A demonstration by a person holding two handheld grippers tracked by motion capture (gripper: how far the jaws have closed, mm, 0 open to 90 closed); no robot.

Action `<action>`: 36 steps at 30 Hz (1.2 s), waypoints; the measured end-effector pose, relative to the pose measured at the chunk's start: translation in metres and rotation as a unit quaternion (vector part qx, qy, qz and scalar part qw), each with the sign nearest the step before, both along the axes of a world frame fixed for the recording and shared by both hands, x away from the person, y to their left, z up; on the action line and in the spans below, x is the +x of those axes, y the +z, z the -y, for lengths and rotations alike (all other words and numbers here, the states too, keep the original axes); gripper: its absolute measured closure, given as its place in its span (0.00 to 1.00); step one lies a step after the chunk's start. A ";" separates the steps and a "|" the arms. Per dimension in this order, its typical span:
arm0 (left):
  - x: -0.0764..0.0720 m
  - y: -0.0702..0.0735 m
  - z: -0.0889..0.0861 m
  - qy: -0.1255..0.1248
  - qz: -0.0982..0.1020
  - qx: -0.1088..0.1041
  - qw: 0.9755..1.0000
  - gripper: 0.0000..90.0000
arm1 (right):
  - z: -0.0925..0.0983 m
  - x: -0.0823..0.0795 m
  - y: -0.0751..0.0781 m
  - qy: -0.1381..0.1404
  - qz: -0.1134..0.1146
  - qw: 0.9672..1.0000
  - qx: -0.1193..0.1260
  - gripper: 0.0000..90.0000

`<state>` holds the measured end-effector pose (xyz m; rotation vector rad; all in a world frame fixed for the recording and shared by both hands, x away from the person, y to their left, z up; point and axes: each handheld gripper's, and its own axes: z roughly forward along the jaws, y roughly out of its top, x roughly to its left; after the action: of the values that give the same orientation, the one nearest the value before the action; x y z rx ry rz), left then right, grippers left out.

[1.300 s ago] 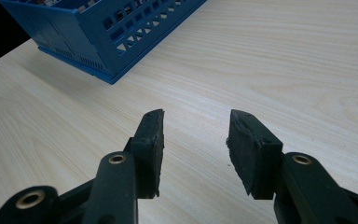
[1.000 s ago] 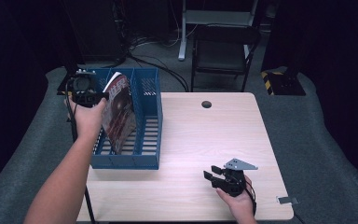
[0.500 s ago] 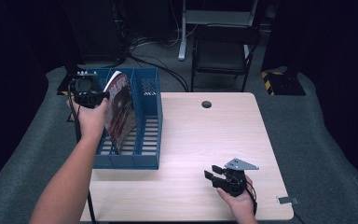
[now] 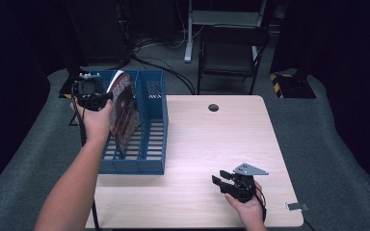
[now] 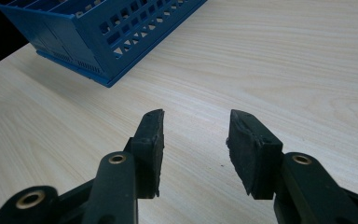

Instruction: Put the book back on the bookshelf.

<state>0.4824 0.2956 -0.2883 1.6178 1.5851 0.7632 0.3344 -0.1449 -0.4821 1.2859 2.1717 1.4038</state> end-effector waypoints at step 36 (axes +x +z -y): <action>0.014 -0.011 0.000 0.003 -0.002 0.002 1.000 0.93 | 0.011 -0.008 0.002 -0.009 0.008 1.000 0.002 0.62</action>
<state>0.4960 0.2957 -0.2991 1.6186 1.5928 0.7689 0.3260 -0.1561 -0.4805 1.2884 2.1423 1.4060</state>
